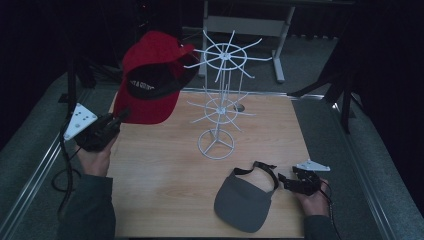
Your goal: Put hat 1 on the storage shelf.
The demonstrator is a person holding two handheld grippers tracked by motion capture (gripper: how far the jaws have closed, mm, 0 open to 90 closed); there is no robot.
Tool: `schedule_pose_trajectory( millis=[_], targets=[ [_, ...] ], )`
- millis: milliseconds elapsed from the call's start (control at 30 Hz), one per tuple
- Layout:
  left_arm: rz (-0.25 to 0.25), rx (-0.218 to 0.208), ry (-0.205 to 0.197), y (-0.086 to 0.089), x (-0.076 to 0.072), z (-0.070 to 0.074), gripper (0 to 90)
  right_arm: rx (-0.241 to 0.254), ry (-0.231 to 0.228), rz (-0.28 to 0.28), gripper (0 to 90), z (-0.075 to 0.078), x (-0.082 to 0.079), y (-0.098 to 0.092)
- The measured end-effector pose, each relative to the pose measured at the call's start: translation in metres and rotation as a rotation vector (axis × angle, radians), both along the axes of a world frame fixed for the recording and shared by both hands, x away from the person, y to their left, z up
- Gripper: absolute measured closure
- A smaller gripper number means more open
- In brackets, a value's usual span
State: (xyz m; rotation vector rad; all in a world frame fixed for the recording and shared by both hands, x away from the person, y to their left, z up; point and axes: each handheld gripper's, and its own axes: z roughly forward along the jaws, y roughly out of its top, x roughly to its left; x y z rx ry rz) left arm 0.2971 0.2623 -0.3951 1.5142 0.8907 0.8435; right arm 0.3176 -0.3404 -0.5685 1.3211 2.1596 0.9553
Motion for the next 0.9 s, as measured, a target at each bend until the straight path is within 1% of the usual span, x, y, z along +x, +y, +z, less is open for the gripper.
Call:
schedule_pose_trajectory(
  millis=[300,367,533,567,600,733,900],
  targets=[
    [-0.004,0.015,0.045,0.002,0.004,-0.011,84.8,0.002,0.000,-0.002,29.3,0.000,0.000,0.000],
    [-0.021,0.013,0.058,0.002,0.005,-0.013,84.4,0.000,-0.001,0.000,29.3,0.000,0.000,0.000],
    [-0.024,0.011,0.065,0.002,0.006,-0.013,81.1,0.000,-0.001,0.000,29.3,0.000,0.000,0.000],
    [-0.024,0.021,0.075,0.001,0.007,-0.013,79.6,0.000,-0.002,0.000,29.3,0.000,0.000,0.000],
    [-0.017,0.027,0.073,0.001,0.007,-0.013,78.2,0.001,-0.002,-0.001,29.3,0.000,0.000,0.000],
    [-0.026,0.013,0.073,0.003,0.006,-0.012,69.3,0.001,-0.001,0.000,29.2,0.000,0.000,0.000],
    [-0.031,0.012,0.084,0.005,0.005,-0.012,60.7,-0.002,-0.003,0.001,29.3,0.000,0.000,0.000]
  ],
)
